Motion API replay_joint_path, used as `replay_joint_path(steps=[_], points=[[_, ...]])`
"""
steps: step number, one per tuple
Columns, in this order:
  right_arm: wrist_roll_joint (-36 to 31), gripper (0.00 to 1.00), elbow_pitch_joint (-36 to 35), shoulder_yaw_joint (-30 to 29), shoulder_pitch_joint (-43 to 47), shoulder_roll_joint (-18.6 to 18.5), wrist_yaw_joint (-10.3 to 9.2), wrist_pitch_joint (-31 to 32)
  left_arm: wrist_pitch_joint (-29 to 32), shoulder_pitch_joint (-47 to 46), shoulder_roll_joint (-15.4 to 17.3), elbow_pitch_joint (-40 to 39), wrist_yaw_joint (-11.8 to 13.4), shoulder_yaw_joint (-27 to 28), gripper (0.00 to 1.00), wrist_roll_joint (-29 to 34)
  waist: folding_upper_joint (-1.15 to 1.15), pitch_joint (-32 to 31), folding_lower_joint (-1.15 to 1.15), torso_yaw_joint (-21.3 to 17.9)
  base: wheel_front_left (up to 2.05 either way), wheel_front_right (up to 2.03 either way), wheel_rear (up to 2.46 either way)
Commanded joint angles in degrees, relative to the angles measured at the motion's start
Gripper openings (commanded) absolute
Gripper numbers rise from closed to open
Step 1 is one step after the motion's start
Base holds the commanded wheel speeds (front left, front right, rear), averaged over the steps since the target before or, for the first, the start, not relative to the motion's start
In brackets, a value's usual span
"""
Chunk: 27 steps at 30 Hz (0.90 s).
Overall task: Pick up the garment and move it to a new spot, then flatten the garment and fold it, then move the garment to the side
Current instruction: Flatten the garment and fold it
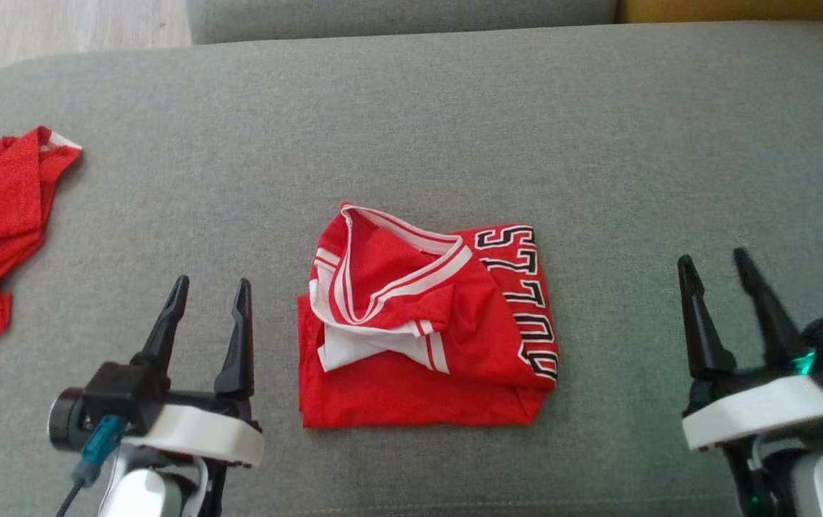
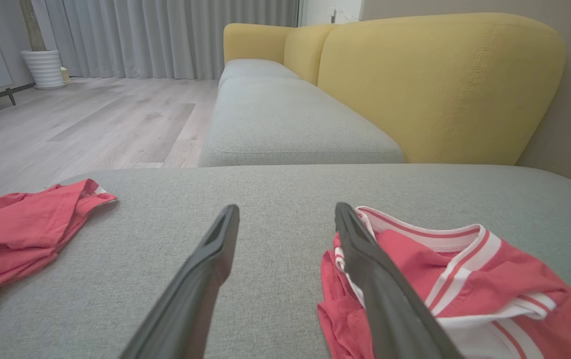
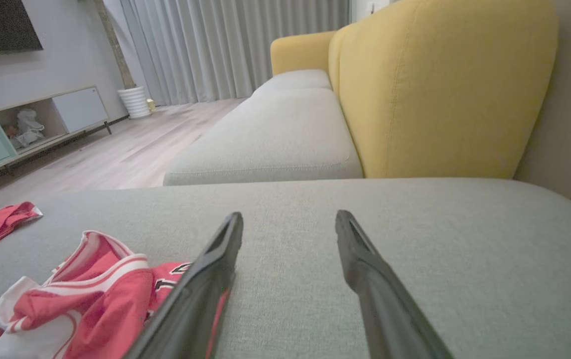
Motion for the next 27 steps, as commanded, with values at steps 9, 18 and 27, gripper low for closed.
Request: replay_joint_path(steps=[9,18,27], points=[[2.22,0.00,7.88,9.48,-7.61,0.72,0.42,-0.21,-0.25,-3.47,0.61,-1.75,-0.08,0.91,1.00,-0.17,0.00,2.15,0.00,1.63,0.00,0.00,0.00],[5.86,0.00,24.36,23.25,-17.48,2.46,0.42,-3.10,-0.84,-5.65,-0.48,-0.72,-0.43,-0.21,1.00,-0.28,0.00,4.25,0.00,4.67,0.00,0.00,0.00],[11.85,0.00,32.83,35.08,-23.35,2.87,0.42,-4.48,-1.27,-6.30,-0.76,0.24,-0.53,-0.24,1.00,-0.50,0.00,5.28,0.00,5.92,0.00,0.00,0.00]])
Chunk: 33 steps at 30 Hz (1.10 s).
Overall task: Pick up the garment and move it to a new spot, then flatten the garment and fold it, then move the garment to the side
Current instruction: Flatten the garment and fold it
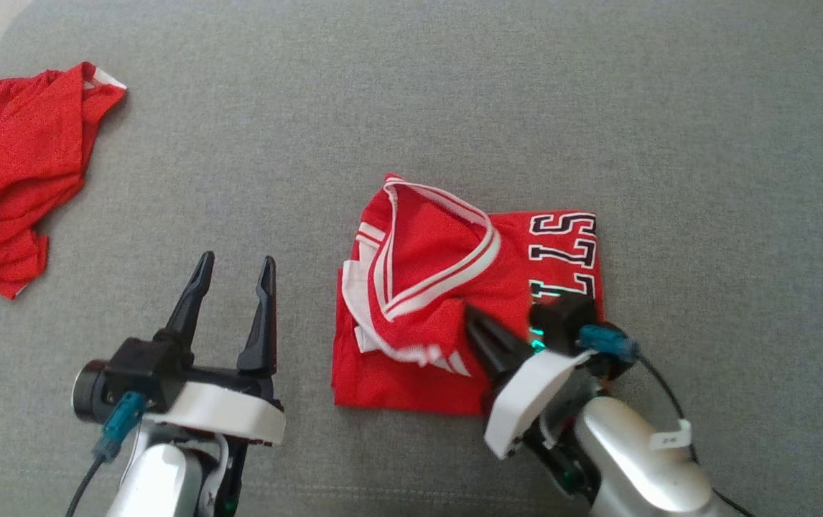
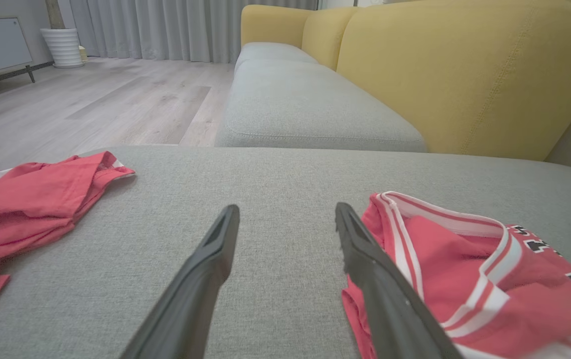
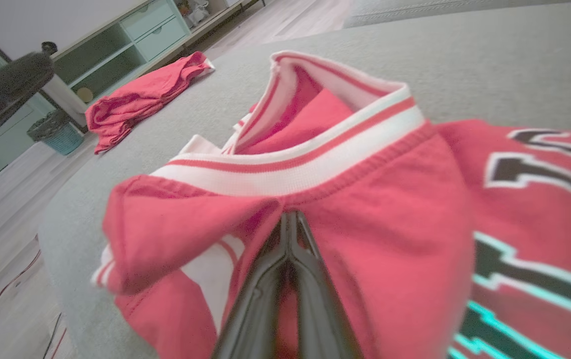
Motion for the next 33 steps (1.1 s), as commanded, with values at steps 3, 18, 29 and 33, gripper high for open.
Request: replay_joint_path(steps=[3,18,29,33], points=[[2.82,0.00,-0.79,5.47,-2.46,1.19,0.42,-0.47,-0.58,-2.38,0.48,-1.43,0.05,2.19,1.00,-0.28,0.00,0.09,0.00,-0.06,0.00,0.00,0.00],[10.26,0.00,-2.05,16.46,-4.97,0.84,0.42,-2.89,-0.74,-1.97,0.61,-1.05,0.32,2.41,1.00,-0.35,0.00,-0.96,0.00,-1.20,0.00,0.00,0.00],[0.85,1.00,-14.58,-7.87,1.11,-1.92,0.42,-9.52,-0.76,-0.42,1.61,-1.96,0.98,2.68,1.00,0.11,0.00,-3.96,0.00,-3.41,0.00,0.00,0.00],[-5.20,1.00,-20.95,-17.94,5.69,-2.52,0.42,-7.02,-0.77,0.29,2.39,-2.75,1.28,3.16,1.00,0.24,0.00,-5.31,0.00,-4.47,0.00,0.00,0.00]])
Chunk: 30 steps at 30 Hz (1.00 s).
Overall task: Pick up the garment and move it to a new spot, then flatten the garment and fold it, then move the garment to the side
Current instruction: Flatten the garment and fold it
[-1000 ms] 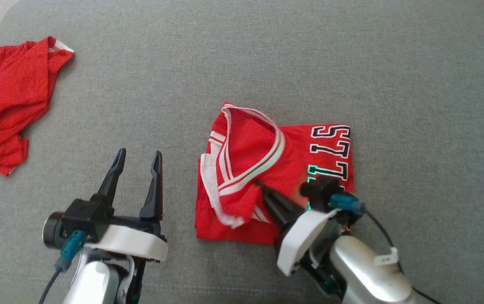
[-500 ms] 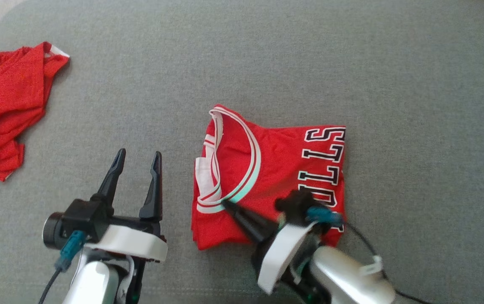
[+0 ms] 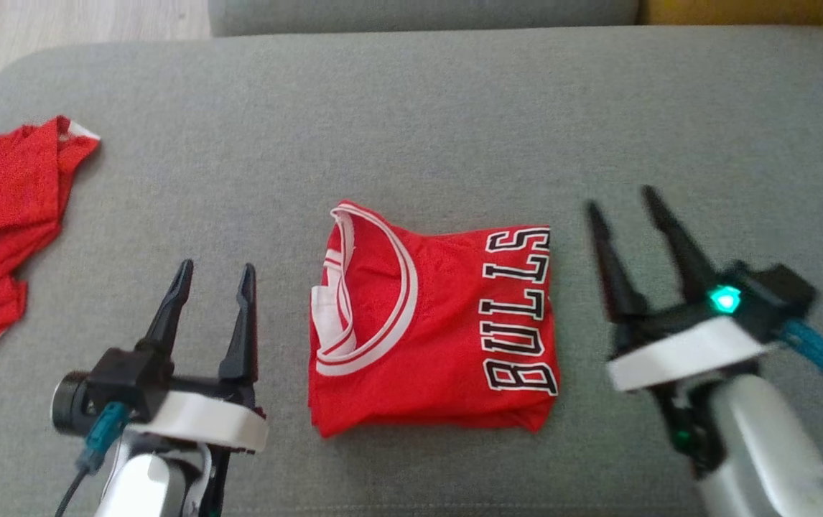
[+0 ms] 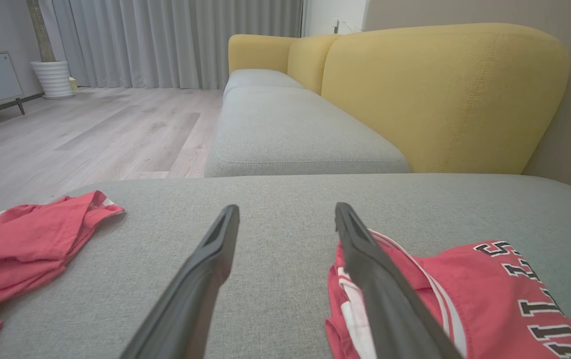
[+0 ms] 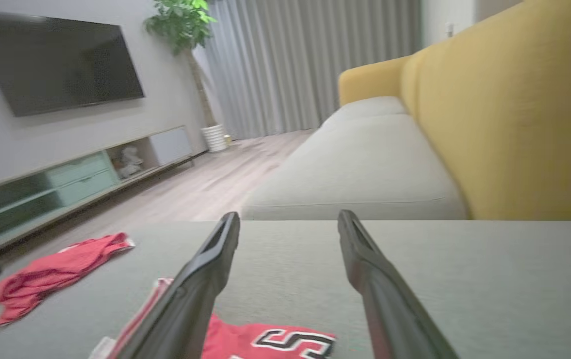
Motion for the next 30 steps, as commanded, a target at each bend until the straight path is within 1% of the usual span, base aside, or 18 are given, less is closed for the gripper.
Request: replay_joint_path(steps=[1,5,9,13,19,30], points=[[-0.97,1.00,-2.91,-0.28,0.09,-0.19,0.42,0.59,-0.68,-0.76,1.18,-2.12,0.34,2.24,1.00,0.25,0.00,-0.75,0.00,-0.60,0.00,0.00,0.00],[-4.52,1.00,-8.23,-7.43,5.18,-0.25,0.42,3.82,-0.65,0.51,1.75,-2.73,0.70,2.32,1.00,0.38,0.00,-2.27,0.00,-1.44,0.00,0.00,0.00],[-6.21,1.00,-12.02,-11.29,10.00,0.14,0.42,6.56,-0.38,2.20,2.16,-3.36,0.92,2.02,1.00,0.41,0.00,-3.77,0.00,-1.92,0.00,0.00,0.00],[-6.78,1.00,-14.30,-12.53,13.82,0.66,0.42,8.76,0.39,3.66,2.92,-3.68,0.88,1.50,1.00,0.67,0.00,-5.27,0.00,-2.16,0.00,0.00,0.00],[-6.85,1.00,-15.69,-13.24,17.46,1.33,0.42,10.53,1.13,5.48,3.47,-4.07,1.26,1.30,1.00,0.50,0.00,-7.29,0.00,-2.20,0.00,0.00,0.00],[-6.98,1.00,-15.99,-13.20,19.50,1.80,0.42,12.07,2.39,7.82,3.47,-4.94,3.17,1.34,1.00,0.17,0.00,-9.10,0.00,-1.82,0.00,0.00,0.00]])
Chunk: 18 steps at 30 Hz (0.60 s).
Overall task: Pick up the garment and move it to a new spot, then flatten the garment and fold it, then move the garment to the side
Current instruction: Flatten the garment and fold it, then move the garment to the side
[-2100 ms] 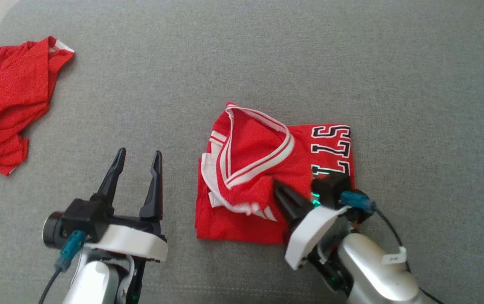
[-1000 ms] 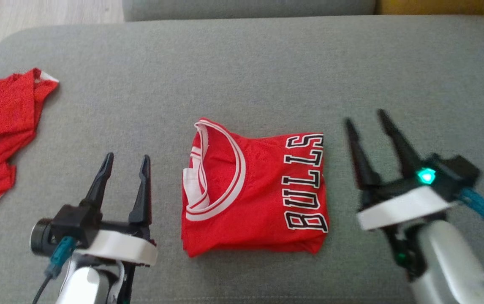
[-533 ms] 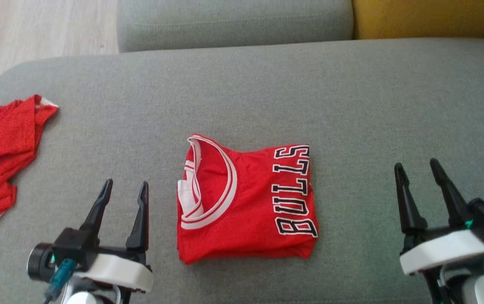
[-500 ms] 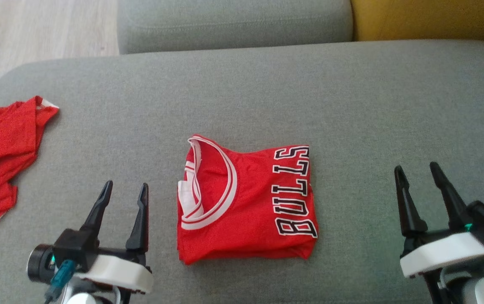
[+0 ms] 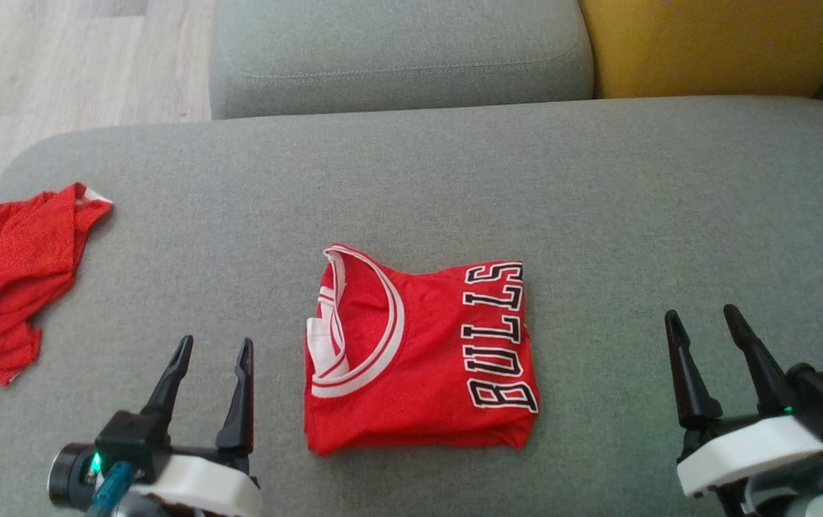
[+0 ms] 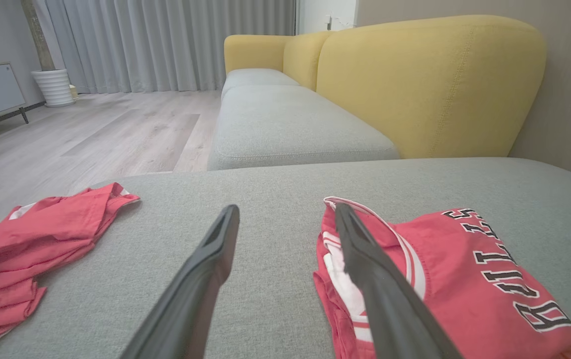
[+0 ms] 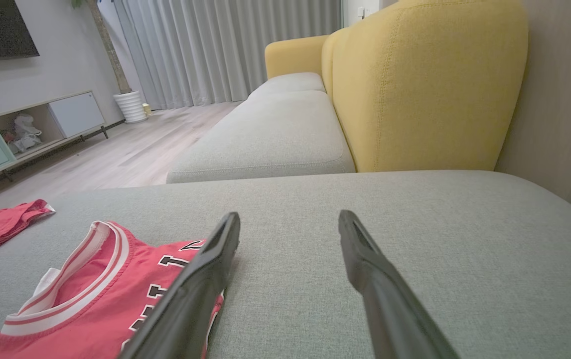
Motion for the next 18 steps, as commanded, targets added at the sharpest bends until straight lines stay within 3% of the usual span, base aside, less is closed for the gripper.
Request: replay_joint_path(steps=[1,18], points=[[-0.31,1.00,-2.15,0.96,-1.24,-0.37,0.42,0.28,0.30,-1.63,0.95,-2.22,0.76,2.38,1.00,0.26,0.00,-0.16,0.00,0.04,0.00,0.00,0.00],[-0.69,1.00,-2.06,1.35,-0.92,-0.03,0.42,0.61,0.69,-1.34,1.70,-1.90,2.50,2.78,1.00,0.39,0.00,-0.35,0.00,0.27,0.00,0.00,0.00]])
